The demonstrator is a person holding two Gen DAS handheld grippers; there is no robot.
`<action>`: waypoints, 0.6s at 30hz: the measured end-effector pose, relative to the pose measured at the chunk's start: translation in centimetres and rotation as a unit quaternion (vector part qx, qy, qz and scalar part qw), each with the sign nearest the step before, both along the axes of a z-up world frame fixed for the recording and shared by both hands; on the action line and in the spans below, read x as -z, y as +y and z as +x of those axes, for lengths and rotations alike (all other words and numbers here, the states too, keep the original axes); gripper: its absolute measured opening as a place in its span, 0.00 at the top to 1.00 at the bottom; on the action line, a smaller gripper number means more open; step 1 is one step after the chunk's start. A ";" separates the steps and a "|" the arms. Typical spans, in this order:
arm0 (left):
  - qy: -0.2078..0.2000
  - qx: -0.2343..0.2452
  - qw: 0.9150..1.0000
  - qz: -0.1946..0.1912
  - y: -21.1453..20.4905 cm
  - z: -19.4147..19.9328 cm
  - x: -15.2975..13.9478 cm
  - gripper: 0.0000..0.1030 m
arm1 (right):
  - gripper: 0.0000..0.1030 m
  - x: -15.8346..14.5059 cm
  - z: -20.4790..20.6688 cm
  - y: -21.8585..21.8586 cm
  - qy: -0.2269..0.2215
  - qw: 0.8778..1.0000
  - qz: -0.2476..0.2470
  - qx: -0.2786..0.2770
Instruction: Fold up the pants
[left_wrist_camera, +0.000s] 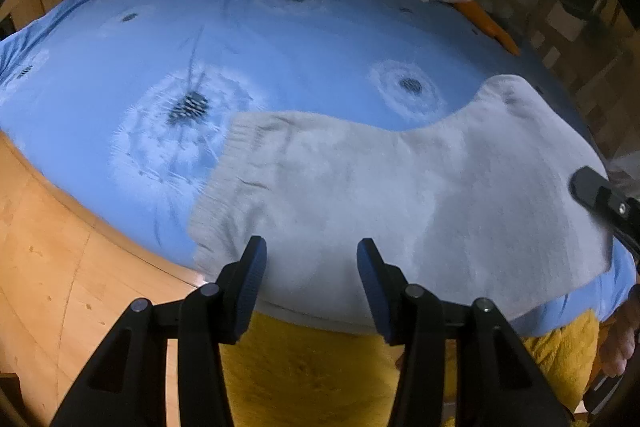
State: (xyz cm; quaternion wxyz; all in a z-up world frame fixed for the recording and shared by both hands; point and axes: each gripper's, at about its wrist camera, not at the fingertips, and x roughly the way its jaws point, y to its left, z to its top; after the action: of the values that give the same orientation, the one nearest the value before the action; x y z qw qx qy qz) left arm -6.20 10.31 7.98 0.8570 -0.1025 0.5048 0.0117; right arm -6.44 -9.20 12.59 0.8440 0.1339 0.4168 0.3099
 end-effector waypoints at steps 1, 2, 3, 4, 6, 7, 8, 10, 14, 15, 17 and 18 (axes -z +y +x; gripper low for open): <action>-0.001 -0.003 1.000 0.000 0.3 0.1 -0.1 0.52 | 0.91 -0.2 0.1 0.4 -0.002 1.000 0.001 -0.005; -0.002 -0.006 1.000 0.000 0.7 0.2 -0.2 0.52 | 0.91 -0.5 0.2 0.7 -0.005 1.000 0.001 -0.009; -0.003 -0.009 1.000 -0.001 1.1 0.2 -0.3 0.52 | 0.91 -0.7 0.3 1.1 -0.006 1.000 0.002 -0.013; -0.004 -0.012 1.000 -0.002 1.4 0.3 -0.3 0.52 | 0.91 -0.9 0.4 1.5 -0.008 1.000 0.002 -0.019; -0.005 -0.016 1.000 -0.002 2.0 0.3 -0.4 0.52 | 0.91 -1.3 0.5 2.4 -0.011 1.000 0.002 -0.029; -0.004 -0.018 1.000 -0.002 2.3 0.3 -0.4 0.52 | 0.91 -1.4 0.7 2.9 -0.012 0.999 0.002 -0.034; -0.004 -0.020 1.000 -0.002 2.5 0.3 -0.3 0.52 | 0.91 -1.5 0.8 3.3 -0.013 0.999 0.002 -0.038; -0.003 -0.024 1.000 -0.003 2.9 0.3 -0.2 0.52 | 0.91 -1.6 1.0 4.2 -0.011 0.999 0.005 -0.048; -0.001 -0.030 1.000 0.000 3.8 0.4 -0.1 0.52 | 0.91 -1.7 1.7 6.1 -0.005 0.998 0.012 -0.064; -0.001 -0.031 1.000 0.001 3.9 0.4 -0.1 0.52 | 0.91 -1.7 1.9 6.5 -0.004 0.998 0.011 -0.067; -0.002 -0.035 0.999 0.001 4.4 0.4 -0.1 0.52 | 0.91 -1.6 2.3 7.6 -0.001 0.997 0.012 -0.075; -0.002 -0.036 0.999 0.000 4.6 0.5 -0.1 0.52 | 0.91 -1.5 2.5 8.1 0.002 0.997 0.014 -0.078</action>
State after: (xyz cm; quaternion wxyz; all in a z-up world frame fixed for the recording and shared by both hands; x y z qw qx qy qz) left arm -5.75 14.94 8.06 0.8570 -0.1205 0.4992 0.0428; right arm -3.93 -1.10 14.11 0.8145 0.1133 0.4233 0.3803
